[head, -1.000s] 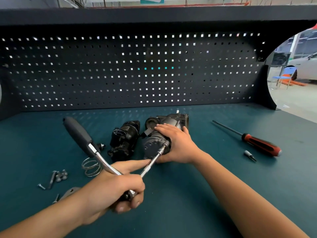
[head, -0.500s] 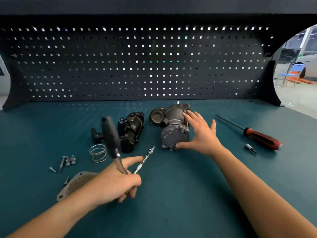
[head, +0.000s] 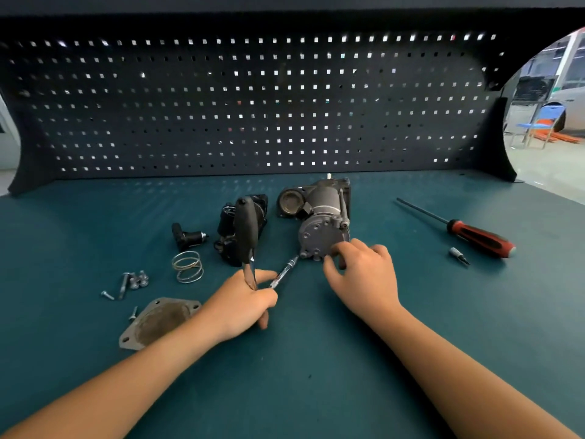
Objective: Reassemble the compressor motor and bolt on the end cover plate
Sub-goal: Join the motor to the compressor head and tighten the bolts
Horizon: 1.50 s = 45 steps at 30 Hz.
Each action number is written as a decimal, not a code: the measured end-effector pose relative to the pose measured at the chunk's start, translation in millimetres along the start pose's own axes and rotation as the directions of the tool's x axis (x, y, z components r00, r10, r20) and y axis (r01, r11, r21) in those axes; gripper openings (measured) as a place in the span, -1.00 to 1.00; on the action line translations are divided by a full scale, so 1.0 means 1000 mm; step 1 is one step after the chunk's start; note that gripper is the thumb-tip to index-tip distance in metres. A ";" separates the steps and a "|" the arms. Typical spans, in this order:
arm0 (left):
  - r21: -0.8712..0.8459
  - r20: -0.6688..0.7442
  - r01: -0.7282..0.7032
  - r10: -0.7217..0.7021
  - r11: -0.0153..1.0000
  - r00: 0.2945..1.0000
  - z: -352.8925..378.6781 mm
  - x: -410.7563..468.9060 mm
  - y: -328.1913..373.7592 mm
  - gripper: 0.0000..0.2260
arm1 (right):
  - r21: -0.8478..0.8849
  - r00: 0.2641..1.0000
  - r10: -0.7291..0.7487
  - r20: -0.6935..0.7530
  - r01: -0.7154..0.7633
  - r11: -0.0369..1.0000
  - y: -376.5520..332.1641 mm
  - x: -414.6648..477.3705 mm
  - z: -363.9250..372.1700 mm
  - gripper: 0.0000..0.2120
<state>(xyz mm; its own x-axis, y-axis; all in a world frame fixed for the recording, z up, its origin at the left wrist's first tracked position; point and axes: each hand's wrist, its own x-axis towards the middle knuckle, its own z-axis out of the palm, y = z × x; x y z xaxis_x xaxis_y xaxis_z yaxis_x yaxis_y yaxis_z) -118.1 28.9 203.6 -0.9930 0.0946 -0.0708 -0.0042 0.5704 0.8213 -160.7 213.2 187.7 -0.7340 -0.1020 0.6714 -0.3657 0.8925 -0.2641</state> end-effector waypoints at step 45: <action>0.432 -0.265 -0.146 0.280 0.890 0.923 0.025 -0.013 0.014 -0.56 | 0.056 0.914 -0.251 0.318 0.246 0.968 -0.020 -0.004 0.002 -0.70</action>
<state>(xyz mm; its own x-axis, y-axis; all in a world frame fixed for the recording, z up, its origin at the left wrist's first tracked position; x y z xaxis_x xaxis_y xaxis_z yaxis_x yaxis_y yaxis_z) -102.7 55.9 201.6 -0.9486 0.0306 0.3150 0.1923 0.8461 0.4971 -151.9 194.8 189.2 -0.7615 -0.4567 0.4600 -0.5664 0.8139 -0.1296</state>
